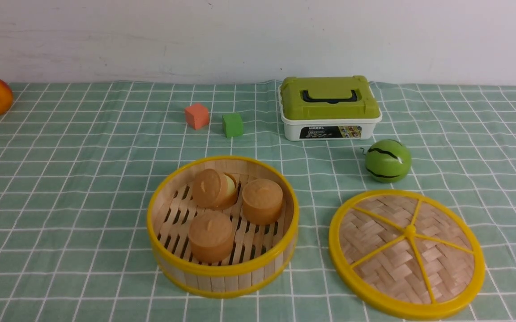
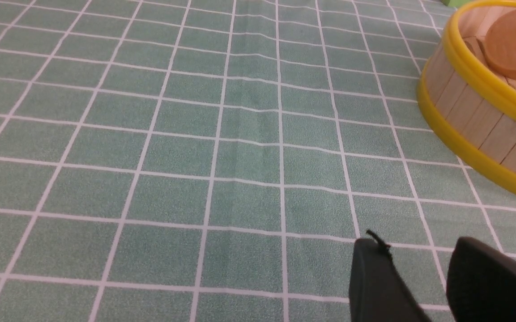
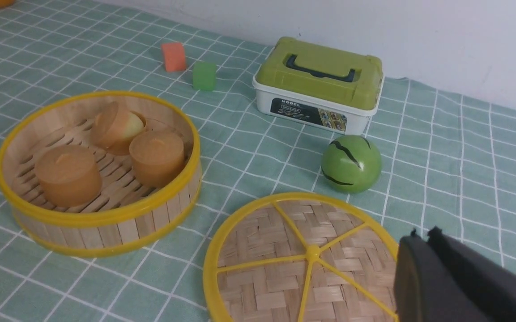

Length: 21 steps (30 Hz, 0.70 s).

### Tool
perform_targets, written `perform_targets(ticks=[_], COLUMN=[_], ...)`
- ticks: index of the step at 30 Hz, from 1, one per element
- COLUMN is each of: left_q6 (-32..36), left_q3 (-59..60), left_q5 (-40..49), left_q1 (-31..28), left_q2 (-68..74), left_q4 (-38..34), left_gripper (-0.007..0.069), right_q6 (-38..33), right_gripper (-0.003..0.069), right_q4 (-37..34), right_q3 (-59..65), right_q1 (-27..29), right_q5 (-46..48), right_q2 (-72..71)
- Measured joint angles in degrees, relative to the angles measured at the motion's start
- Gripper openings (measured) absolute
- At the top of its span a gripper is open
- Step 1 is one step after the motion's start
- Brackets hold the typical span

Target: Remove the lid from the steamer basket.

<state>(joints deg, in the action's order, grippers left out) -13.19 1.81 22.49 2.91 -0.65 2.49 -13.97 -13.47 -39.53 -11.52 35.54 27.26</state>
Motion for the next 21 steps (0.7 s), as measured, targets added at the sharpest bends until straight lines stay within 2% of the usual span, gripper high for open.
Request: perform_targets(ticks=[4, 10, 12, 15, 21], left_q6=[0.0, 0.0, 0.0, 0.0, 0.0], left_q3=[0.0, 0.0, 0.0, 0.0, 0.0], left_q5=[0.0, 0.0, 0.0, 0.0, 0.0], left_q1=[0.0, 0.0, 0.0, 0.0, 0.0], left_q2=[0.0, 0.0, 0.0, 0.0, 0.0], left_q4=[0.0, 0.0, 0.0, 0.0, 0.0], left_gripper=[0.0239, 0.0239, 0.0239, 0.0239, 0.0239], right_q6=[0.0, 0.0, 0.0, 0.0, 4.8], right_gripper=[-0.0003, 0.0, 0.0, 0.0, 0.0], right_q4=[0.2, 0.4, 0.6, 2.0, 7.5], right_q3=[0.7, 10.6, 19.1, 25.7, 36.6], right_q1=[0.0, 0.7, 3.0, 5.3, 8.8], right_q5=[-1.0, -10.6, -18.0, -21.7, -22.9], right_q2=[-0.1, -5.1, -9.7, -13.8, -20.9])
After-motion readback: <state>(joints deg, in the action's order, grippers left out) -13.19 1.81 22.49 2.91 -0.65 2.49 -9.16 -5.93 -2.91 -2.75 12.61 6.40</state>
